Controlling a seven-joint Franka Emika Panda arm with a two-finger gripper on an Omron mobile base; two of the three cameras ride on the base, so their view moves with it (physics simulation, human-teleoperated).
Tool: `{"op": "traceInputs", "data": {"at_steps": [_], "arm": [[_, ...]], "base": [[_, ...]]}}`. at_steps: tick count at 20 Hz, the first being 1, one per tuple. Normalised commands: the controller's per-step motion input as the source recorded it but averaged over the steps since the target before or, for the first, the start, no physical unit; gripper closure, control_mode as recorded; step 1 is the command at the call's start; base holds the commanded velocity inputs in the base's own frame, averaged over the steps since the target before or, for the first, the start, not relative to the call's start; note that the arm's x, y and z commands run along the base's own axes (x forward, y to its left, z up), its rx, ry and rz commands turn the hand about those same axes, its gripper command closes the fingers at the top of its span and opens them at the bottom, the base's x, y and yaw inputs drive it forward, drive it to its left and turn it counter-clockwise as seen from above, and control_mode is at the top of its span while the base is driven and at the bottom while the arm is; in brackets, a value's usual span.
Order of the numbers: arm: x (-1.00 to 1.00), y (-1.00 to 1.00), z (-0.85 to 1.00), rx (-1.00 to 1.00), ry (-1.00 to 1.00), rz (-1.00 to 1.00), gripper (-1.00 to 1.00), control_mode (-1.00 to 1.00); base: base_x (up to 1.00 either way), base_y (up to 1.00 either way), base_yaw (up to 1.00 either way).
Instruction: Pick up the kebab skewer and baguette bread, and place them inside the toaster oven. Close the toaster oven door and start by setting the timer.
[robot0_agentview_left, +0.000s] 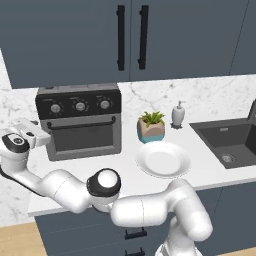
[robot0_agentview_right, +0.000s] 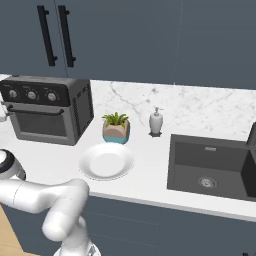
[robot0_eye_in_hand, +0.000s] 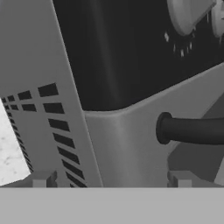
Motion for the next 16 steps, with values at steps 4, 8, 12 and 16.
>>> {"op": "traceInputs", "data": {"at_steps": [4, 8, 12, 16], "arm": [[-0.18, 0.00, 0.00, 0.00, 0.00, 0.03, -1.00, -1.00], [-0.31, 0.31, 0.00, 0.00, 0.00, 0.00, -1.00, -1.00], [-0.14, 0.18, 0.05, 0.00, 0.00, 0.03, -1.00, -1.00], [-0.19, -0.09, 0.22, 0.00, 0.00, 0.16, -1.00, -1.00]], "base": [[0.00, 0.00, 0.00], [0.00, 0.00, 0.00], [0.00, 0.00, 0.00], [0.00, 0.00, 0.00]]}}
